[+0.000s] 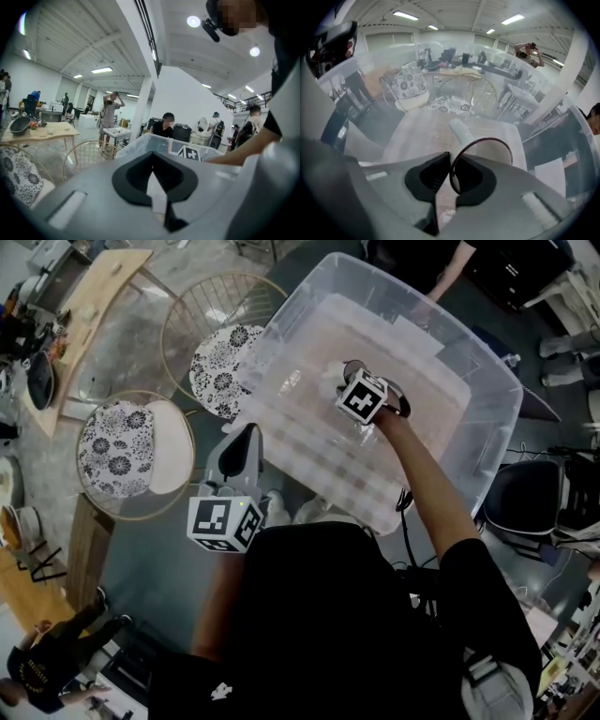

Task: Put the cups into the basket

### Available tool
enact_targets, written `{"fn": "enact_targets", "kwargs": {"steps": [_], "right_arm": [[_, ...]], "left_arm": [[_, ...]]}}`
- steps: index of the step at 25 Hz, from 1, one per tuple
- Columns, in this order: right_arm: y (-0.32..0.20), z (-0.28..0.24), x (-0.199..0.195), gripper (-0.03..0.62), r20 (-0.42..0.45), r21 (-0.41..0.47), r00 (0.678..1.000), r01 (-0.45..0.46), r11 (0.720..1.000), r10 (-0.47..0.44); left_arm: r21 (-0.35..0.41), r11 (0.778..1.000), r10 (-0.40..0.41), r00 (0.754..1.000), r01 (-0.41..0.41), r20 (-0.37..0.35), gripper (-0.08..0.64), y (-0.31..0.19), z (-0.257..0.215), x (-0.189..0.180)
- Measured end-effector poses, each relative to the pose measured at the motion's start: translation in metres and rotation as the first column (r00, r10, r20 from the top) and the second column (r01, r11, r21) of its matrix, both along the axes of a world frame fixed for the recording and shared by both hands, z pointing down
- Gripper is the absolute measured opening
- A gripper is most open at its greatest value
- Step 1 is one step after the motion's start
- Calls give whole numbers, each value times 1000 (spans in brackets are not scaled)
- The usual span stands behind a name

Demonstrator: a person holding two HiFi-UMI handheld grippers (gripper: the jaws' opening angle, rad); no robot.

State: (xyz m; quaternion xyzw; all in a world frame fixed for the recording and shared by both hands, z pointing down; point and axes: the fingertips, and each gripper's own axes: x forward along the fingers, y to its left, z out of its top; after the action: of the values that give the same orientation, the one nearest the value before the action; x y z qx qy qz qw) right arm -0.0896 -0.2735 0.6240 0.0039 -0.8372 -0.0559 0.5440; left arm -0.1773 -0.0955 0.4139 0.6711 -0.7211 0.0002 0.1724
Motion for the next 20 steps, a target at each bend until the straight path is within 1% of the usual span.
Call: {"fn": "enact_targets", "kwargs": {"steps": [4,8,14,20], "right_arm": [[6,35,6,39,-83,-4,995,57,998,-57],[9,65,21,40,-175,5,978,120,993,-117],[13,90,30,41,-241,14,956,175,985,-166],[17,104,28,41,-267,3,945,196,981,-188]], "left_arm": [[-12,1000,-13,1000,13,9,8,2,3,-1],[-20,999,-26,999,27,21,8,4,0,-4],[-41,998,-45,999,46,28,8,12,5,-5],[-46,998,-48,998,49,34,8,12,4,-2]]}}
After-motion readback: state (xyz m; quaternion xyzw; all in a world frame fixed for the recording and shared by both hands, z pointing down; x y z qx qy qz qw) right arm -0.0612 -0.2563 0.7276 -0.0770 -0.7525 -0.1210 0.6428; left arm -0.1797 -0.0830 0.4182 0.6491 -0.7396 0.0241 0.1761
